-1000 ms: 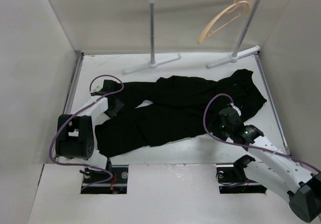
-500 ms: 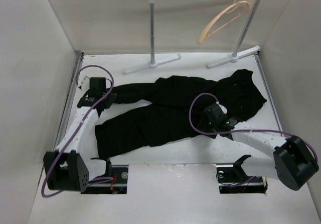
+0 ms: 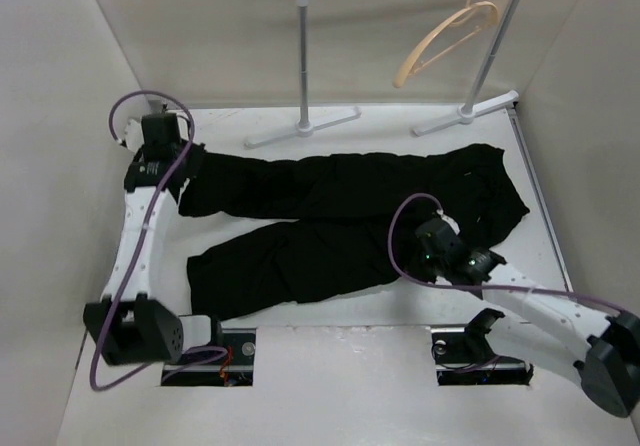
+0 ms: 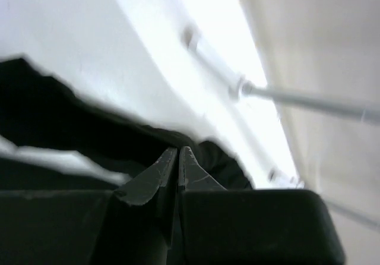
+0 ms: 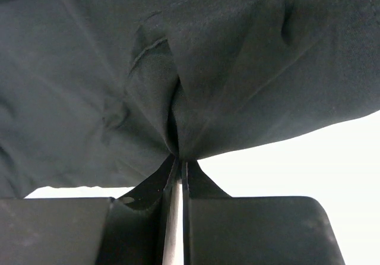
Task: Place the trousers on the hanger
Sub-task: Flatten out the trousers at the center of the board.
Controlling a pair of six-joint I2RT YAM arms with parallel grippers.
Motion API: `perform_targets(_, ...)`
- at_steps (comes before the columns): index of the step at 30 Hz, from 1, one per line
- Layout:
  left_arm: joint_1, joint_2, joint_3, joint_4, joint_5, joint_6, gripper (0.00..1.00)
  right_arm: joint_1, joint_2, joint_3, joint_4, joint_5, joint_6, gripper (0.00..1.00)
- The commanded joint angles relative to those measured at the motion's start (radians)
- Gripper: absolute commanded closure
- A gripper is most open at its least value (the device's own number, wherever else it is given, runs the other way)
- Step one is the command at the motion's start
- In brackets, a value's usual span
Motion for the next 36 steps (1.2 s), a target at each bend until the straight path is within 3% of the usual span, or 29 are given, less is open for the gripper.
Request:
perform_targets(1,0.084,0.188,0.133,0.058,-0.008,-0.017,0.98,0.014,-0.11,-0.025,-0.152,0.0,0.028,0.93)
perform_targets(4,0.142,0.397,0.261,0.053,-0.021,-0.014,0.98,0.013,-0.15,-0.028,-0.192,-0.012,0.01,0.87)
perform_targets(9,0.205,0.719,0.511,-0.058,-0.078,0.011,0.95,0.04,-0.13,0.035,-0.224,-0.04,-0.013,0.68)
perform_targets(12,0.227,0.816,0.666,-0.103,-0.08,0.076,0.79,0.05,-0.142,0.102,-0.263,-0.037,-0.033,0.46)
perform_targets(14,0.236,0.788,0.682,-0.109,-0.093,0.101,0.67,0.024,-0.15,0.162,-0.278,-0.038,-0.085,0.39)
perform_targets(18,0.193,0.598,0.443,-0.073,-0.11,0.138,0.53,-0.1,-0.096,0.265,-0.241,-0.049,-0.182,0.37)
perform_targets(22,0.144,0.406,0.017,0.078,-0.104,0.106,0.51,-0.157,-0.035,0.329,-0.145,-0.09,-0.225,0.61)
perform_targets(24,0.143,0.364,-0.102,0.128,-0.091,0.081,0.51,-0.159,-0.015,0.348,-0.119,-0.112,-0.231,0.64)
perform_targets(26,0.149,0.341,-0.179,0.19,-0.066,0.075,0.49,-0.154,-0.001,0.351,-0.109,-0.118,-0.245,0.62)
perform_targets(30,0.175,0.402,-0.182,0.239,0.003,0.083,0.49,-0.154,-0.006,0.328,-0.092,-0.127,-0.25,0.45)
perform_targets(32,0.182,0.447,-0.17,0.239,0.005,0.08,0.54,-0.176,-0.019,0.313,-0.086,-0.132,-0.251,0.4)
perform_targets(36,0.221,0.49,-0.161,0.236,-0.05,0.069,0.87,-0.278,-0.02,0.311,-0.048,-0.143,-0.25,0.38)
